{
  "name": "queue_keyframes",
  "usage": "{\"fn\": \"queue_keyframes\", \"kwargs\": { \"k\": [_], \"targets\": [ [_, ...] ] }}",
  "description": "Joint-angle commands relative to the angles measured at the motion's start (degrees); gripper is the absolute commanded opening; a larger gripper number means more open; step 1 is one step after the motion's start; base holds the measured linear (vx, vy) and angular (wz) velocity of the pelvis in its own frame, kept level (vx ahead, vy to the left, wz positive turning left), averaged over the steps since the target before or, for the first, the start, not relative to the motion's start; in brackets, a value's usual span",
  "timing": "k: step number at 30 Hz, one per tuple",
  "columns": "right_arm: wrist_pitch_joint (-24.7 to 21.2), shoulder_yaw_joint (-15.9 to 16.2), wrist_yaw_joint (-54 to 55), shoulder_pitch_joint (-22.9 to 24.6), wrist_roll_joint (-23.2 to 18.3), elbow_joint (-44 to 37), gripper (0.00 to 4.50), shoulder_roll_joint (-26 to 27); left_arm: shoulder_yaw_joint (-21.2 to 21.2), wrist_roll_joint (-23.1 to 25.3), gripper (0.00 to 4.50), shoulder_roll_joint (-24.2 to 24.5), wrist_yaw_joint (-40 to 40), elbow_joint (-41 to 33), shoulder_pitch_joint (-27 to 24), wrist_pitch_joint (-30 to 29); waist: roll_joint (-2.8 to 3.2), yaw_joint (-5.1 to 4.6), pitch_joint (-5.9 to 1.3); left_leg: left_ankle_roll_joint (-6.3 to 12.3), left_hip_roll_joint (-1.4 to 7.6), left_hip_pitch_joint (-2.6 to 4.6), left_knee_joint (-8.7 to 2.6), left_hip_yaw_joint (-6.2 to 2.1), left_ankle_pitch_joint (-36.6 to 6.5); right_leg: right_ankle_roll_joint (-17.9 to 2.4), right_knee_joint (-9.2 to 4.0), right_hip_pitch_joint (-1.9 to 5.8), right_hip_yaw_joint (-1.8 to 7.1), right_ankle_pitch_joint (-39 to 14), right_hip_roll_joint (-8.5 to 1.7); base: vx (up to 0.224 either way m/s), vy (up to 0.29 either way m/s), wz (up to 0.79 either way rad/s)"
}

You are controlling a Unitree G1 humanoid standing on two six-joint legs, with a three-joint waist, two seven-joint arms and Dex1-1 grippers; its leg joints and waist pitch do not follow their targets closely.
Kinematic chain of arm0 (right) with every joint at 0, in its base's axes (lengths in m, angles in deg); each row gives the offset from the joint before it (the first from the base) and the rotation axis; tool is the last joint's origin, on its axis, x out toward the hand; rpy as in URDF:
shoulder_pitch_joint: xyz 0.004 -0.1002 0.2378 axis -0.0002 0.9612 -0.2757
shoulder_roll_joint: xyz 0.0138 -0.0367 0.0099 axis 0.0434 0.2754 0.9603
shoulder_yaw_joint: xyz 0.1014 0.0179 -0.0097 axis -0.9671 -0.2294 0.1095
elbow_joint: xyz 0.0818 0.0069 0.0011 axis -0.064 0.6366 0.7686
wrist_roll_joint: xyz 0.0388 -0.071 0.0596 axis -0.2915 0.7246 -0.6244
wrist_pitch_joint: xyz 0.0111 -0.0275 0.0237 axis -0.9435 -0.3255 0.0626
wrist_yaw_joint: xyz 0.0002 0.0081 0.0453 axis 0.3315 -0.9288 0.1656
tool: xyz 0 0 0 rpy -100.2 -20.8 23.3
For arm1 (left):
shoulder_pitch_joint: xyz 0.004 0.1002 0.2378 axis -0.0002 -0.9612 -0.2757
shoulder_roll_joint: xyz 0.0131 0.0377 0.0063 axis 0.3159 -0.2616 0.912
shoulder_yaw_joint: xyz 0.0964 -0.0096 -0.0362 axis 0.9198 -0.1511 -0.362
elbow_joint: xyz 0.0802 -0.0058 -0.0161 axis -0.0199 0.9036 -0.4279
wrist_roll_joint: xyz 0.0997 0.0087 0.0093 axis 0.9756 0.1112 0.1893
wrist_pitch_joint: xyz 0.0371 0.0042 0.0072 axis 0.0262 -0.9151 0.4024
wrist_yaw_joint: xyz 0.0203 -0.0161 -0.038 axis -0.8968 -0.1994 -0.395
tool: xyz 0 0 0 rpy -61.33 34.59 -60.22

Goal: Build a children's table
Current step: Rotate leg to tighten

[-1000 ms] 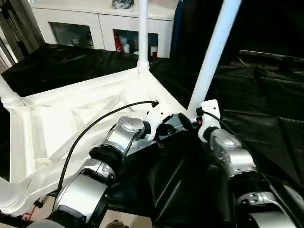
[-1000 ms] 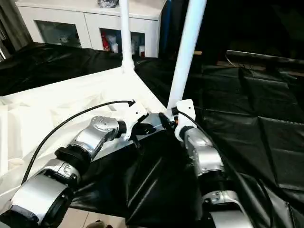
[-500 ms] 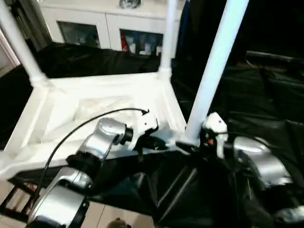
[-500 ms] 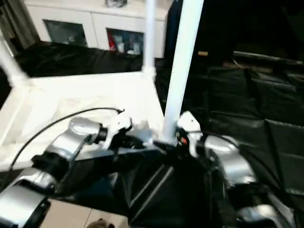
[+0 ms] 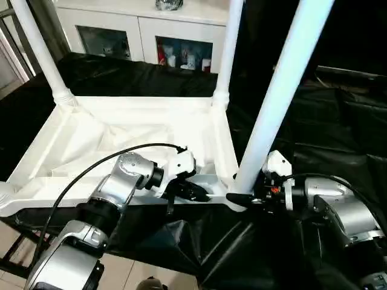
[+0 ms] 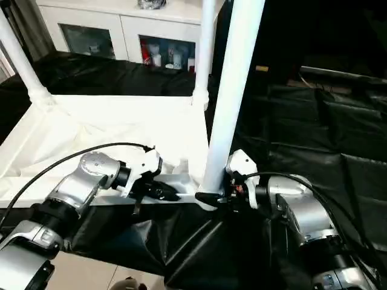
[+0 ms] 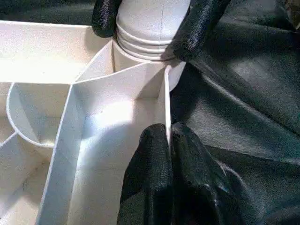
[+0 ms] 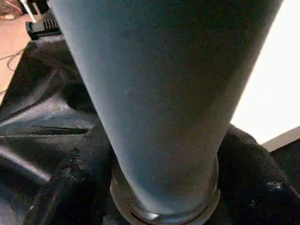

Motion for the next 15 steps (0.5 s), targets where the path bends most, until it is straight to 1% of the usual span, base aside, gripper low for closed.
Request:
{"fn": "queue_keyframes", "kwargs": {
  "k": [1, 6, 7, 9, 10, 11, 12, 13, 14, 15],
  "targets": [
    [-0.4, 1.3, -1.0, 0.3, -0.7, -1.3, 2.72, -0.1, 0.0, -2.2, 0.00, -0.9, 0.8, -2.4, 0.7, 0.3, -0.52, -0.25, -3.69, 2.08, 1.72, 0.44, -4.16, -0.23, -14.4, -10.5, -4.71, 2.96, 2.92, -16.3, -3.62, 0.000, 0.000, 0.00],
    [-0.7, 1.0, -0.8, 0.5, -0.8, -1.4, 2.68, 0.3, 0.0, -2.1, 0.00, -0.9, 0.3, -2.7, 0.5, 0.2, -0.54, -0.20, -3.73, 1.92, 1.69, 0.44, -4.12, -0.23, -14.3, -10.3, -4.69, 2.97, 2.92, -16.3, -3.62, 0.000, 0.000, 0.00],
    [-1.2, 0.0, 0.9, 1.0, -1.3, -1.3, 2.68, 1.6, -0.5, -2.3, 0.00, -1.3, -0.8, -2.7, 0.4, -0.4, -0.59, -0.21, -3.78, 1.97, 1.70, 0.42, -4.11, -0.23, -13.9, -10.4, -4.59, 3.00, 2.93, -15.7, -3.62, 0.000, 0.000, 0.00],
    [-1.4, -0.4, 1.8, 1.1, -1.4, -1.2, 2.68, 2.2, -0.7, -2.2, 0.00, -1.5, -1.5, -2.6, 0.5, -0.6, -0.60, -0.25, -3.74, 1.86, 1.66, 0.36, -4.14, -0.26, -14.0, -10.3, -4.62, 2.99, 2.92, -16.1, -3.68, 0.000, 0.000, 0.00],
    [-1.5, -0.8, 2.9, 1.2, -1.5, -1.1, 2.67, 2.8, -0.9, -2.0, 0.00, -1.7, -2.3, -2.4, 0.6, -0.9, -0.62, -0.33, -3.69, 1.79, 1.63, 0.32, -4.20, -0.29, -14.2, -10.2, -4.66, 3.01, 2.88, -16.6, -3.66, 0.000, 0.000, 0.00],
    [-2.0, -1.6, 7.3, 0.7, -0.5, 0.4, 2.67, 4.5, -1.5, -1.7, 0.00, -2.4, -4.4, -1.6, 1.0, -1.4, -0.81, -0.43, -3.65, 1.69, 1.61, 0.44, -4.22, -0.27, -14.7, -9.8, -4.85, 2.94, 2.85, -17.7, -3.66, 0.000, 0.000, 0.00],
    [-2.1, -2.1, 10.6, 0.2, 0.3, 1.7, 2.67, 5.7, -1.8, -1.5, 0.00, -2.9, -5.9, -1.0, 1.4, -1.4, -0.71, -0.52, -3.60, 1.47, 1.63, 0.43, -4.28, -0.32, -14.7, -9.8, -4.80, 2.88, 2.89, -18.0, -3.65, 0.000, 0.000, 0.00],
    [-2.4, -3.0, 16.8, -0.8, 1.9, 4.3, 2.67, 8.1, -2.4, -0.8, 0.00, -4.1, -9.4, 0.6, 2.4, -1.9, -0.86, -1.00, -3.50, 0.50, 1.48, 0.23, -4.44, -0.45, -14.9, -9.2, -4.89, 2.86, 2.79, -19.8, -3.69, 0.000, 0.000, 0.00],
    [-2.4, -3.0, 16.8, -0.8, 1.9, 4.3, 2.67, 8.1, -2.4, -0.8, 0.00, -4.1, -9.4, 0.6, 2.4, -1.9, -0.83, -1.25, -3.47, 0.12, 1.36, 0.29, -4.51, -0.49, -15.3, -8.8, -5.03, 2.80, 2.68, -20.8, -3.60, 0.000, 0.000, 0.00],
    [-2.6, -3.5, 19.9, -1.3, 2.6, 5.6, 2.67, 9.4, -2.7, -0.4, 0.00, -4.8, -11.3, 1.5, 2.9, -2.2, -0.94, -1.73, -3.56, -0.37, 1.31, 0.26, -4.51, -0.56, -15.5, -8.4, -5.11, 2.95, 2.69, -21.6, -3.79, 0.000, 0.000, 0.00]
  ]
}}
